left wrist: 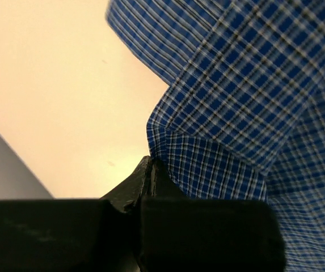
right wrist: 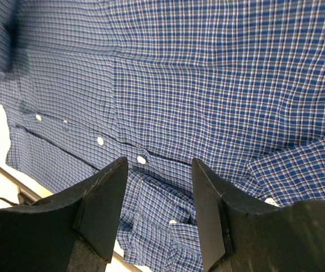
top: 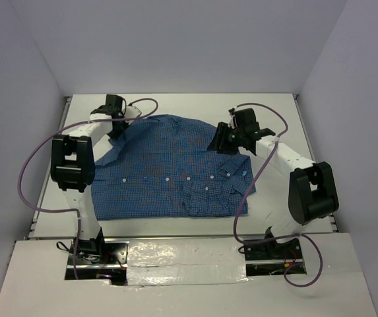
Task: Fold and stack the long sleeve shirts
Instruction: Fold the shirt
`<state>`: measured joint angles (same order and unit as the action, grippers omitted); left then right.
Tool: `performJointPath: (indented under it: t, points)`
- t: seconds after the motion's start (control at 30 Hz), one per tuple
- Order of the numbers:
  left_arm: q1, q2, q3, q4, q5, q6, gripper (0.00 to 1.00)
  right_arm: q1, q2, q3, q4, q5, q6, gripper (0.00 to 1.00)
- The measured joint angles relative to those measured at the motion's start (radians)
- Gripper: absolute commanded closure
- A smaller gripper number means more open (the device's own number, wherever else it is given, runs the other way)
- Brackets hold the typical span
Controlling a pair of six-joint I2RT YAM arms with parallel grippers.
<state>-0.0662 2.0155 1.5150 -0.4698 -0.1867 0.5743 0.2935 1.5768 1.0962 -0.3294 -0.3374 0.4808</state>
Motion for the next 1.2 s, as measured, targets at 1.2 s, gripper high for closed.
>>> performJointPath:
  t: [1.2]
  points:
    - [-0.007,0.0,0.031,-0.047,0.208,0.087,1.0,0.111,1.023,1.262,-0.185,0.048,0.034,0.22]
